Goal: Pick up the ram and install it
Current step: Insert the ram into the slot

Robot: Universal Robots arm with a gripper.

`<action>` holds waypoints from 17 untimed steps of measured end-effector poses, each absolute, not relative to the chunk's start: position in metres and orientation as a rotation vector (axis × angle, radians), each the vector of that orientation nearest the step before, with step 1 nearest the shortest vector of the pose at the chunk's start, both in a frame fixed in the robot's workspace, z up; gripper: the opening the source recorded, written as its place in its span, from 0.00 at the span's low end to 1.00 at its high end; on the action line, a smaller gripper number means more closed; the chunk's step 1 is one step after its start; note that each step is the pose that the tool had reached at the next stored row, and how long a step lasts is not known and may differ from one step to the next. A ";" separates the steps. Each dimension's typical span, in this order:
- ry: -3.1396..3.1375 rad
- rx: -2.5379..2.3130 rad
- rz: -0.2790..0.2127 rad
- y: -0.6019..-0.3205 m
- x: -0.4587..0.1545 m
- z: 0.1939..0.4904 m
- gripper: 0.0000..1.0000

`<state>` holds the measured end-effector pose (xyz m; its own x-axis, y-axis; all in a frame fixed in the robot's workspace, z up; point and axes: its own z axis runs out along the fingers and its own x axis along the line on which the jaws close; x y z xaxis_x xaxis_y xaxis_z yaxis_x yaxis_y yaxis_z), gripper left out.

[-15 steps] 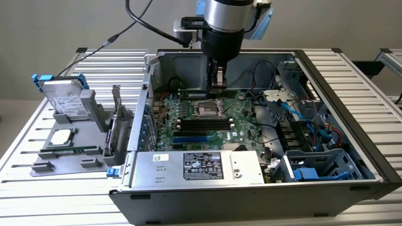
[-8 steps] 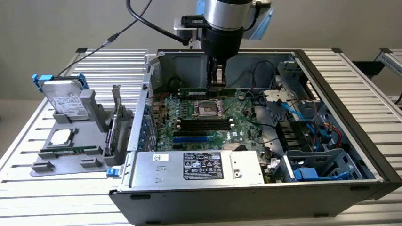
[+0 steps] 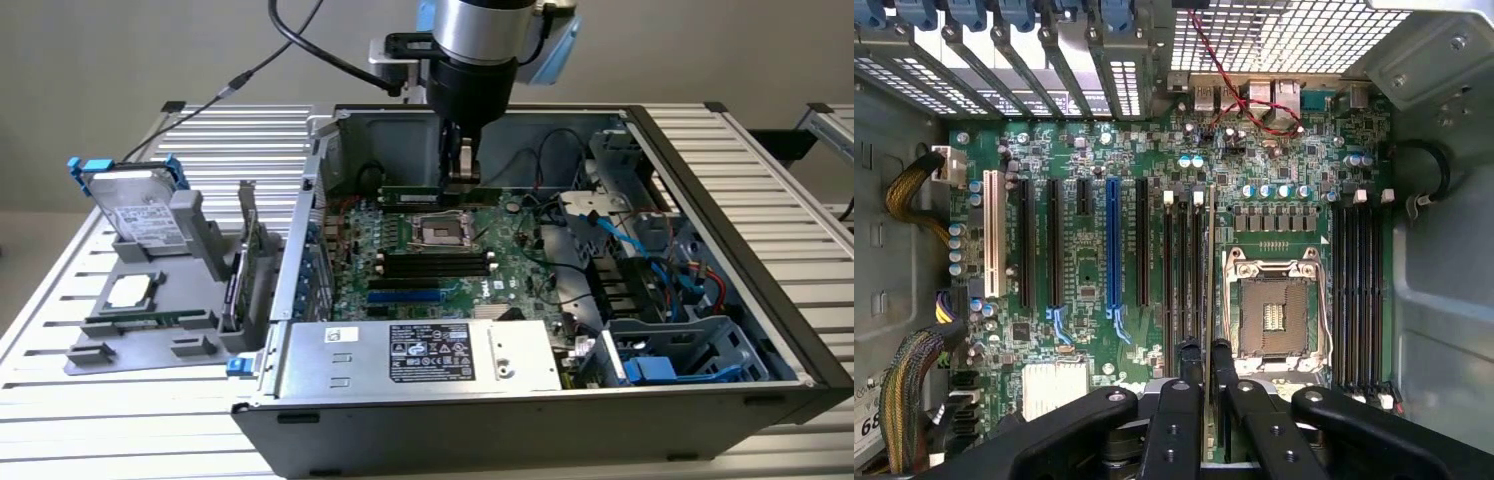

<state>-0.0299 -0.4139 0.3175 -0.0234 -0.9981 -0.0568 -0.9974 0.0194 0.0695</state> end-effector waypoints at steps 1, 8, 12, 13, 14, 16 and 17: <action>-2.237 2.190 -0.140 -0.414 -0.030 0.317 0.15; -2.238 2.190 -0.139 -0.414 -0.031 0.311 0.15; -2.238 2.190 -0.139 -0.414 -0.034 0.303 0.15; -2.238 2.190 -0.139 -0.414 -0.034 0.302 0.15; -2.238 2.191 -0.139 -0.414 -0.035 0.300 0.15; -2.238 2.191 -0.138 -0.414 -0.035 0.296 0.15; -2.238 2.191 -0.137 -0.414 -0.035 0.294 0.15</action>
<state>-0.0352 -0.4135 0.2942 -0.0232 -0.9981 -0.0569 -0.9976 0.0194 0.0669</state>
